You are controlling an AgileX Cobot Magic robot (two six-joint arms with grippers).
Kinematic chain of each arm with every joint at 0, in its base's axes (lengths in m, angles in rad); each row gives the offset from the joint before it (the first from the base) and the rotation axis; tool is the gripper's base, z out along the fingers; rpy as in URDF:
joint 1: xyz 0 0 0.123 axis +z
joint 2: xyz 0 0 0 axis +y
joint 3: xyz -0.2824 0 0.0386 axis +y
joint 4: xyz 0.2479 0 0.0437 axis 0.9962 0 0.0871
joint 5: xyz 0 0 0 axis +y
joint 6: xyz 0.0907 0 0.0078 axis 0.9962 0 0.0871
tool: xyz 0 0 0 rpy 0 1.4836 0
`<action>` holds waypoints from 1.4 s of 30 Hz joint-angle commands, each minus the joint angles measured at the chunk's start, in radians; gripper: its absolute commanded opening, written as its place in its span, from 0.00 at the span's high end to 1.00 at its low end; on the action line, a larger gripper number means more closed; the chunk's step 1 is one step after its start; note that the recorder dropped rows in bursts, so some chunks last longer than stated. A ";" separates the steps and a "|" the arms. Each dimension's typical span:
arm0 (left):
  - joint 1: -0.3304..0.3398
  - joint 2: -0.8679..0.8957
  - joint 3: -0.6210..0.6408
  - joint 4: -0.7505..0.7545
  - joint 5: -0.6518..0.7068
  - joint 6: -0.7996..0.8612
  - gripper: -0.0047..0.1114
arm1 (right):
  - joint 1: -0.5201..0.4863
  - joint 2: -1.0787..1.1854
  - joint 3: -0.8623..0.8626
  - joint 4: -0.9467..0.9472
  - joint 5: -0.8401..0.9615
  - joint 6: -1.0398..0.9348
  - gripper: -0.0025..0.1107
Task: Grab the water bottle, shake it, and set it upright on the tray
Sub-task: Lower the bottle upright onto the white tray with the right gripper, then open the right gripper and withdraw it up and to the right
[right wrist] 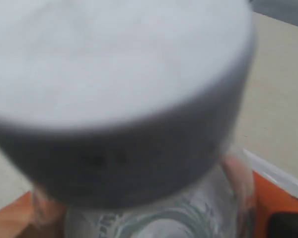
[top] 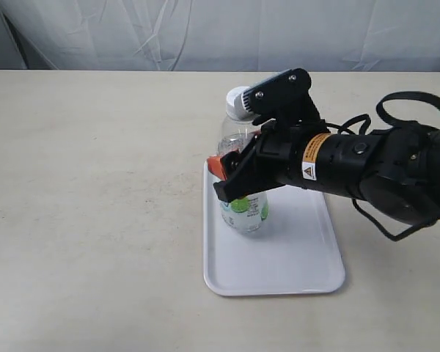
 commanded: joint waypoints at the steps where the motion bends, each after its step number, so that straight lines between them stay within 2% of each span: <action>1: -0.007 -0.004 0.003 -0.001 -0.012 -0.003 0.94 | -0.005 0.045 -0.005 0.037 -0.064 -0.044 0.99; 12: -0.007 -0.004 0.003 -0.001 -0.012 -0.003 0.94 | -0.005 0.095 -0.005 0.037 -0.052 -0.044 0.98; 14: -0.007 -0.004 0.003 -0.001 -0.012 -0.003 0.94 | -0.005 0.095 -0.005 0.037 -0.050 -0.044 0.95; 17: -0.007 -0.004 0.003 -0.001 -0.012 -0.003 0.94 | -0.005 0.095 -0.005 0.035 -0.049 -0.044 0.75; 21: -0.007 -0.004 0.003 -0.001 -0.012 -0.003 0.94 | -0.005 0.095 -0.005 0.094 -0.042 -0.044 0.29; 24: -0.007 -0.004 0.003 -0.001 -0.012 -0.003 0.94 | -0.005 0.095 -0.005 0.105 -0.030 -0.044 0.06; 32: -0.007 -0.004 0.003 -0.001 -0.012 -0.003 0.94 | -0.005 0.047 -0.005 0.104 -0.023 -0.044 0.06; 42: -0.007 -0.004 0.003 -0.001 -0.012 -0.003 0.94 | -0.005 -0.278 -0.005 0.104 0.004 -0.044 0.06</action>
